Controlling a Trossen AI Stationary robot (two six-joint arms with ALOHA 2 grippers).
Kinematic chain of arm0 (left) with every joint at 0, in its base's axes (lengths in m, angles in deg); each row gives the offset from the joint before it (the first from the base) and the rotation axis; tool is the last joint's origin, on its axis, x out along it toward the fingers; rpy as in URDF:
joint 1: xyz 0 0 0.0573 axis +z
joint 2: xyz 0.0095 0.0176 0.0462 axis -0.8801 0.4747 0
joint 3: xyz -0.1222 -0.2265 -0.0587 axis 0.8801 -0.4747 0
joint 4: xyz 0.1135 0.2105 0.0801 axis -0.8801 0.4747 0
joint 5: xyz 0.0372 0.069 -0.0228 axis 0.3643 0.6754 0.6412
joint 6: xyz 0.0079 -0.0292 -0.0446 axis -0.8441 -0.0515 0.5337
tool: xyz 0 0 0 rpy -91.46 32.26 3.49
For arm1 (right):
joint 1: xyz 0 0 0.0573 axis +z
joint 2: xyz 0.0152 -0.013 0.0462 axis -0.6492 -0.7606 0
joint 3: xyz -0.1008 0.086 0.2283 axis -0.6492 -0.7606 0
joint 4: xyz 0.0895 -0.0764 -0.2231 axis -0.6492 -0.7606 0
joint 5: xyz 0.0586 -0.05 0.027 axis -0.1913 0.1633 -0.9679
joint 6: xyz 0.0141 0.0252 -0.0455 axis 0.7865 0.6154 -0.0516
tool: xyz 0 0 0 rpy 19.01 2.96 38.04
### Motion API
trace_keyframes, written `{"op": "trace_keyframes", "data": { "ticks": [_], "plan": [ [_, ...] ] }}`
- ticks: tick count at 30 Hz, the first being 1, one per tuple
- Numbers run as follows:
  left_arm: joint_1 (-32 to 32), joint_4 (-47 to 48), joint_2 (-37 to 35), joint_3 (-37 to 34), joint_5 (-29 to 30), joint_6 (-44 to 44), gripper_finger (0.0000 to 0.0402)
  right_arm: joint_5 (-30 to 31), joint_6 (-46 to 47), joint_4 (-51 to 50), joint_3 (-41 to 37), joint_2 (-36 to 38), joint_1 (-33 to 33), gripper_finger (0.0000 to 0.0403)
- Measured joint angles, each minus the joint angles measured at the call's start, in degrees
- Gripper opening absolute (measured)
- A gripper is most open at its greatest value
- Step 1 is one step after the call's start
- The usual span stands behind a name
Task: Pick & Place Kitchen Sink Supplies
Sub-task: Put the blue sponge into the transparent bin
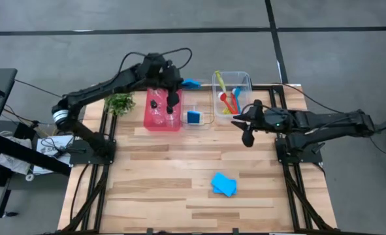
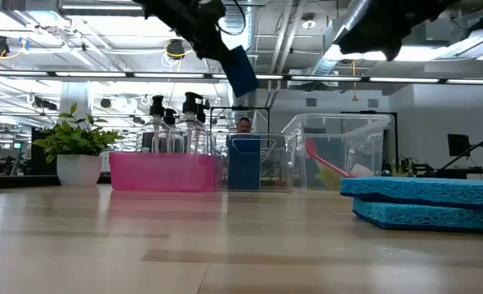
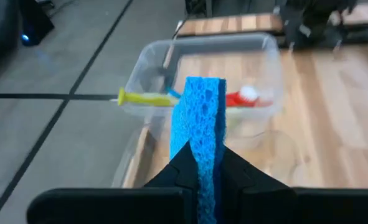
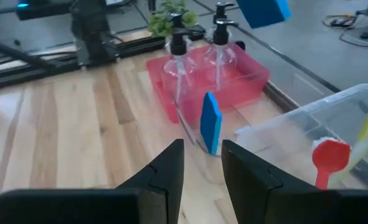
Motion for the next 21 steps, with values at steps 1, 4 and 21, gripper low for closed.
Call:
{"op": "trace_keyframes", "data": {
  "ticks": [1,4,21],
  "plan": [
    [0.90,1.29,1.43,1.65,-0.55,-1.23,0.0023,0.00,0.32,1.05,-0.33,-0.58,-0.38,0.0102],
    [2.89,3.70,5.75,6.40,-0.75,-4.46,0.0023,0.00,0.80,2.84,-0.77,-2.52,-1.38,0.0102],
    [3.18,10.39,15.21,12.76,-0.78,-11.32,0.0022,0.00,2.79,6.14,-1.09,-11.42,-4.55,0.0102]
  ]
}}
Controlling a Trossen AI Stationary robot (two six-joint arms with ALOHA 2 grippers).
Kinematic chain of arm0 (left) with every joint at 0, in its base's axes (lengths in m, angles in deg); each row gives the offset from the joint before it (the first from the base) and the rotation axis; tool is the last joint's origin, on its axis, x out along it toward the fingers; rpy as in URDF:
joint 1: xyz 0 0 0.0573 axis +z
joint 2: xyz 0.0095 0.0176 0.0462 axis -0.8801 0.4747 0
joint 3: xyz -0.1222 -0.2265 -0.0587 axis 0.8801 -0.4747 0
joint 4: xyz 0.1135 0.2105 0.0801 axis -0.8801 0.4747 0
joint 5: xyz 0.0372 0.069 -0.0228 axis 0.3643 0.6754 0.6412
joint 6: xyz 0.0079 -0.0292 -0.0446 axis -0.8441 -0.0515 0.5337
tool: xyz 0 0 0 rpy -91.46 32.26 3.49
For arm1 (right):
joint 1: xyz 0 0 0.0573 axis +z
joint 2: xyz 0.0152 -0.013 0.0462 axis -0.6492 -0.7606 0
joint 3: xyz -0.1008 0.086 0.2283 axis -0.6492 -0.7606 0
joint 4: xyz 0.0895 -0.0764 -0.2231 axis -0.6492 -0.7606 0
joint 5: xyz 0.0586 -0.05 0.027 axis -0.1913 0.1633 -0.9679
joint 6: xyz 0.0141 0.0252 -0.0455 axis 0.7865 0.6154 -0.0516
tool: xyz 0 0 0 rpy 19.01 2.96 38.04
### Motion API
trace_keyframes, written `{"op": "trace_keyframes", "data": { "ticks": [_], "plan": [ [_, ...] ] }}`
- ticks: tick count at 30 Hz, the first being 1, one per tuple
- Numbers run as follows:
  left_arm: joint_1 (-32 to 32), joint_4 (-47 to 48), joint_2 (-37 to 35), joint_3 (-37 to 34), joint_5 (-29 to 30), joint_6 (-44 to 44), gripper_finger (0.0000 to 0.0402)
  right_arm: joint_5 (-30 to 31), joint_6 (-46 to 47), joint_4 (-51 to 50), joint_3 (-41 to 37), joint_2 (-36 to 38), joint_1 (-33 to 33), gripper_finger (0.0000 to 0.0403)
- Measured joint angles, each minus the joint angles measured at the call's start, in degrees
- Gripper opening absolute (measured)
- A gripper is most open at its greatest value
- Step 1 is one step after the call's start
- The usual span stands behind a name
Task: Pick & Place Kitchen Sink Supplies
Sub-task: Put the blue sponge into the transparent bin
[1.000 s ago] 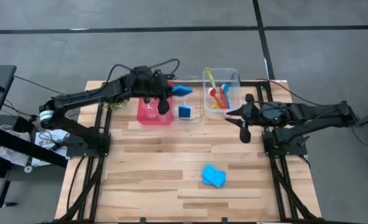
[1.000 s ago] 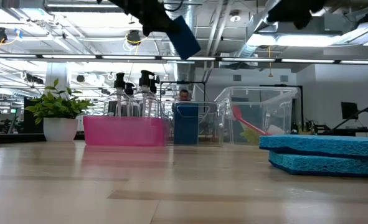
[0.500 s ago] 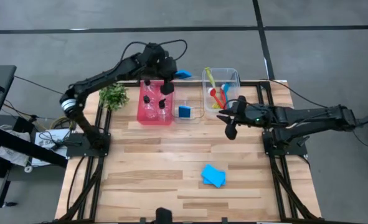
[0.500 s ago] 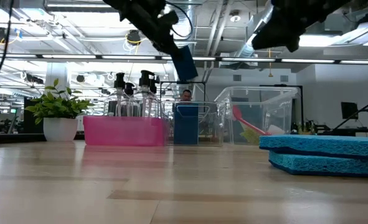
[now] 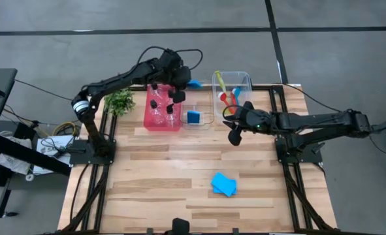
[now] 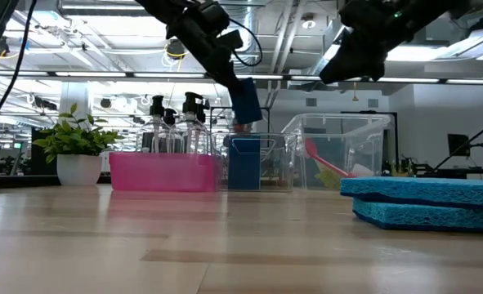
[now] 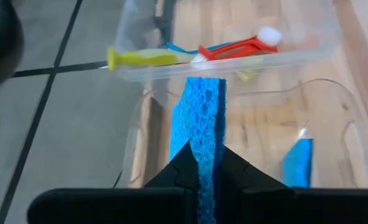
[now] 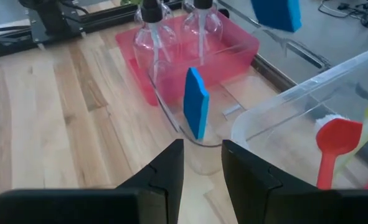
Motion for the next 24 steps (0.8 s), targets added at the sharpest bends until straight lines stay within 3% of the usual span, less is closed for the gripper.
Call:
{"op": "trace_keyframes", "data": {
  "ticks": [10,24],
  "plan": [
    [-1.59,-2.93,0.61,-3.69,0.84,-0.02,0.0022,0.00,-0.02,1.29,0.00,-0.01,-0.49,0.0102],
    [-1.97,-4.56,7.91,-4.00,1.49,-2.08,0.0022,-0.07,1.53,1.29,0.00,-0.01,0.08,0.0102]
  ]
}}
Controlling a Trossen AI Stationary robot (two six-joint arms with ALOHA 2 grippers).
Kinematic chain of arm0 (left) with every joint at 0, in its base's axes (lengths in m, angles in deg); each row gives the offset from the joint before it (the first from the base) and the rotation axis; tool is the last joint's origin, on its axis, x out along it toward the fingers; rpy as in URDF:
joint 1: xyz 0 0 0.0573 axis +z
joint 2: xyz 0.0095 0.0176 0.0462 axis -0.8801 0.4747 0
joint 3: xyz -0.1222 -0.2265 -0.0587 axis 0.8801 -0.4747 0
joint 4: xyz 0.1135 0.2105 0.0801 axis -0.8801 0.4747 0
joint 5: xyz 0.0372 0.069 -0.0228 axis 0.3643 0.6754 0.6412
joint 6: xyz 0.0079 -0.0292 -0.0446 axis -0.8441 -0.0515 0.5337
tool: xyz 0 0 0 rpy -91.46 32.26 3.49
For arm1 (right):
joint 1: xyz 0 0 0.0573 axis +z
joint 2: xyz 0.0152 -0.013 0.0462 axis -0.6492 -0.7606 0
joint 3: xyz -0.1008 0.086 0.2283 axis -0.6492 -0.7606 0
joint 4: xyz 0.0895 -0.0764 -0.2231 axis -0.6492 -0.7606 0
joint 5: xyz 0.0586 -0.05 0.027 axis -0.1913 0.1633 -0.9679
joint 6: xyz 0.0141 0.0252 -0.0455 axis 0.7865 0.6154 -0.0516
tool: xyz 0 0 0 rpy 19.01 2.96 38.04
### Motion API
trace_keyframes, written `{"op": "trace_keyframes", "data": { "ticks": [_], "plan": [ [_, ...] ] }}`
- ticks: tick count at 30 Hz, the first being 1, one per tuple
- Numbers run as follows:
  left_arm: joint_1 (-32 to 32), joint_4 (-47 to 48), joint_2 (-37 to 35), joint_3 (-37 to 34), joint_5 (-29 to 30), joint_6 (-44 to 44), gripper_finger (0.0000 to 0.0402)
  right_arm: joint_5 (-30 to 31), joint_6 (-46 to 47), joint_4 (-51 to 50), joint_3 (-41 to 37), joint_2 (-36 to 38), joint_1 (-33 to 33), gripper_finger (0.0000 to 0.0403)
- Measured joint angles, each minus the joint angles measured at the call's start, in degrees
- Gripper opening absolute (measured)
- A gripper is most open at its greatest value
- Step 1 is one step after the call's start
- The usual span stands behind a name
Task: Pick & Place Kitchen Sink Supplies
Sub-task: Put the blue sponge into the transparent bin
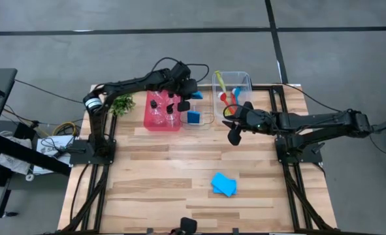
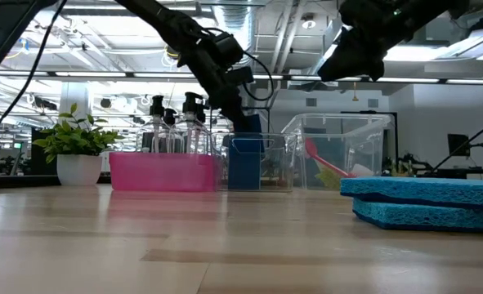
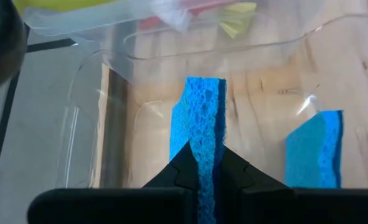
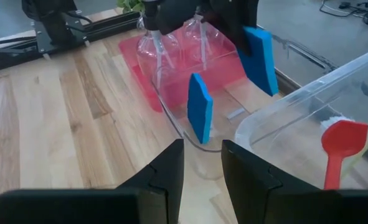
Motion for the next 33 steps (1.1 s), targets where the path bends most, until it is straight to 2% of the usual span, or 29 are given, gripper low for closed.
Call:
{"op": "trace_keyframes", "data": {
  "ticks": [28,33],
  "plan": [
    [-0.03,-0.65,1.50,0.02,0.62,-0.71,0.0036,-0.11,1.42,-0.46,0.00,0.00,-0.02,0.0102],
    [-0.03,-2.10,1.41,-1.88,0.62,-0.70,0.0039,-0.11,1.43,-0.46,0.02,0.00,-0.02,0.0102]
  ]
}}
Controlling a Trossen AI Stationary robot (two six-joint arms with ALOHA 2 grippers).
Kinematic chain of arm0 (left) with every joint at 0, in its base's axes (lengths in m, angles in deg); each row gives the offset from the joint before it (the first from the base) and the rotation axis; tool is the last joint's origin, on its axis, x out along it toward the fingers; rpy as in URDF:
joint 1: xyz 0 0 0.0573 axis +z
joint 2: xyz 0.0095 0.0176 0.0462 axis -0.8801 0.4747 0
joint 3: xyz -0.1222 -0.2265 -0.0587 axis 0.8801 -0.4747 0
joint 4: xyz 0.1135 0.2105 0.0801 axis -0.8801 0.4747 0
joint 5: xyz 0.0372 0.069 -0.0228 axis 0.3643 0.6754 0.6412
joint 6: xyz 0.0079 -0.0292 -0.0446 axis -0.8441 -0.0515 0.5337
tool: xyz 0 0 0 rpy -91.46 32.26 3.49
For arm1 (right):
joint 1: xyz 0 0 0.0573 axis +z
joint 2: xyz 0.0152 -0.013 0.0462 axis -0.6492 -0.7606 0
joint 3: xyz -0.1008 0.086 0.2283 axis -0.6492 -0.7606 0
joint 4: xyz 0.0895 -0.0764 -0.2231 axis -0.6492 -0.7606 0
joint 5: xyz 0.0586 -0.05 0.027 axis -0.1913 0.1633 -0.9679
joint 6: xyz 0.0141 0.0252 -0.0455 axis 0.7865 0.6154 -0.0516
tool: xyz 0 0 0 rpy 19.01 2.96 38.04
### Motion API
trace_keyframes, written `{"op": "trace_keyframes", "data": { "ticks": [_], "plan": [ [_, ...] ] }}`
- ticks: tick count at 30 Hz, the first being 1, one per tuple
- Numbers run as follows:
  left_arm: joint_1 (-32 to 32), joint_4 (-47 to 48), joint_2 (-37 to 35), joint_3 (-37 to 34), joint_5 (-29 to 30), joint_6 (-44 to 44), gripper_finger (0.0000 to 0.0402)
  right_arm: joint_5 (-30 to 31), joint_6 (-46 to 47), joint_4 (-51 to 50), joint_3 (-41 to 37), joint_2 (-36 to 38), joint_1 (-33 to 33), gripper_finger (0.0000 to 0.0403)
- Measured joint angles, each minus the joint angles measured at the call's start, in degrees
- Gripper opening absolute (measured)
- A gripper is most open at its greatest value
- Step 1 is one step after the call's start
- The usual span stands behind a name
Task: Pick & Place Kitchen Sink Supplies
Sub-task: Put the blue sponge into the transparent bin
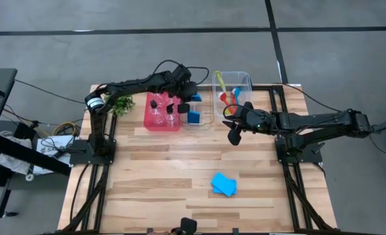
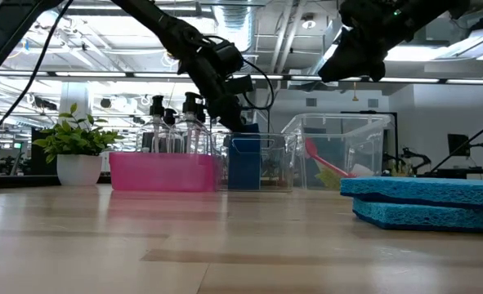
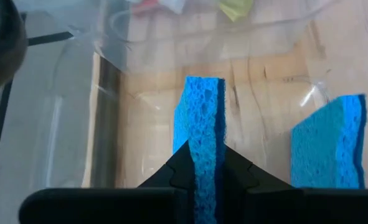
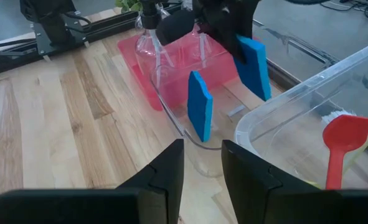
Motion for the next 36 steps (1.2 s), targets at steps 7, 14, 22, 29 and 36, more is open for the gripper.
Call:
{"op": "trace_keyframes", "data": {
  "ticks": [7,14,22,29,36],
  "plan": [
    [0.00,-0.53,0.00,-1.00,-0.01,-0.11,0.0040,0.00,0.00,0.00,0.00,0.00,0.00,0.0102],
    [-0.25,-0.46,0.00,-1.00,0.02,0.02,0.0040,0.00,0.00,-0.02,0.00,0.00,0.00,0.0102],
    [-1.61,-0.46,0.00,-1.00,0.09,0.05,0.0040,0.00,0.00,-0.02,0.00,0.00,0.00,0.0102],
    [-1.26,-0.78,0.00,-1.00,0.26,0.05,0.0040,0.00,-0.02,-0.02,0.00,0.00,0.02,0.0102],
    [-1.29,-1.98,0.58,-1.04,0.24,0.04,0.0040,-0.01,0.00,-0.02,0.02,0.00,0.01,0.0102]
  ]
}}
